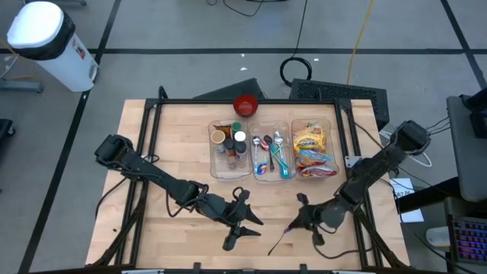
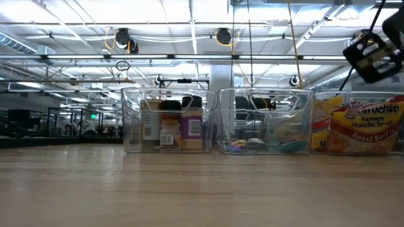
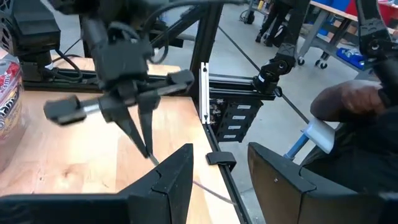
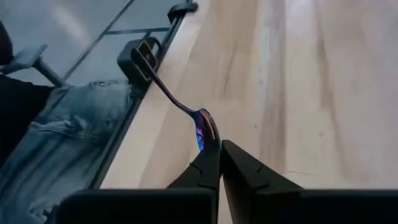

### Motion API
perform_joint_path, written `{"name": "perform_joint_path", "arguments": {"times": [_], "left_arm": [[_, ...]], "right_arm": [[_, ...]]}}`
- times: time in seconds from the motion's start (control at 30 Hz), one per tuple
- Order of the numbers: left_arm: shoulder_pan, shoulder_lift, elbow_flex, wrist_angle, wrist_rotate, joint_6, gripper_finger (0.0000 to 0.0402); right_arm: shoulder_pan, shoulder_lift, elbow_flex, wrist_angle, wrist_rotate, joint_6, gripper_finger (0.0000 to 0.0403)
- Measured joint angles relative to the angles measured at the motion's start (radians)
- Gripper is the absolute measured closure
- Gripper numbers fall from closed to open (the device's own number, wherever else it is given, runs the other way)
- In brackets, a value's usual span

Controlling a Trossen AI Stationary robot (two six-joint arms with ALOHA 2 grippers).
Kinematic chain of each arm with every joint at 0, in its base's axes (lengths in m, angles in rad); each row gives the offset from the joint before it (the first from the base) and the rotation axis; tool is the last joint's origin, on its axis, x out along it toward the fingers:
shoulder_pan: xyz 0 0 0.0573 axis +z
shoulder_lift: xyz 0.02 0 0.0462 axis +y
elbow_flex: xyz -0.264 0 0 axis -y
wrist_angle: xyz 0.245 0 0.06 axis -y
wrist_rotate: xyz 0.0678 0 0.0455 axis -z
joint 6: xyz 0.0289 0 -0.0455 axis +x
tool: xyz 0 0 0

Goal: Pick & Place Food Item
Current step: Put the purple spoon into the middle transparent bin

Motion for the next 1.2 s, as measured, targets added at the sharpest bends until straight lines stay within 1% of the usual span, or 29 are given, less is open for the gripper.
{"name": "perform_joint_path", "arguments": {"times": [0.1, 0.27, 0.33, 0.47, 0.6, 0.77, 1.03, 1.2], "left_arm": [[-0.001, 0.0, 0.0, 0.001, -0.039, -0.003, 0.0243], [0.0, 0.011, 0.002, 0.0, -0.21, 0.002, 0.0243], [0.006, 0.022, 0.002, 0.007, -0.26, 0.0, 0.0243], [0.025, 0.035, 0.002, -0.004, -0.286, -0.025, 0.0243], [0.048, 0.048, 0.001, -0.009, -0.295, -0.064, 0.0243], [0.077, 0.067, 0.0, -0.037, -0.306, -0.115, 0.0243], [0.116, 0.085, 0.001, -0.074, -0.319, -0.177, 0.0243], [0.121, 0.087, 0.001, -0.083, -0.318, -0.181, 0.0243]], "right_arm": [[0.004, -0.075, 0.0, -0.068, 0.074, -0.032, 0.0402], [-0.015, -0.186, 0.001, -0.157, 0.213, -0.14, 0.0402], [-0.034, -0.217, 0.009, -0.199, 0.26, -0.198, 0.0402], [-0.085, -0.255, 0.038, -0.24, 0.353, -0.302, 0.0402], [-0.149, -0.269, 0.057, -0.24, 0.365, -0.4, 0.0403], [-0.203, -0.268, 0.06, -0.239, 0.363, -0.422, 0.0403], [-0.206, -0.272, 0.059, -0.237, 0.359, -0.426, 0.0403], [-0.206, -0.277, 0.058, -0.201, 0.359, -0.45, 0.0403]]}}
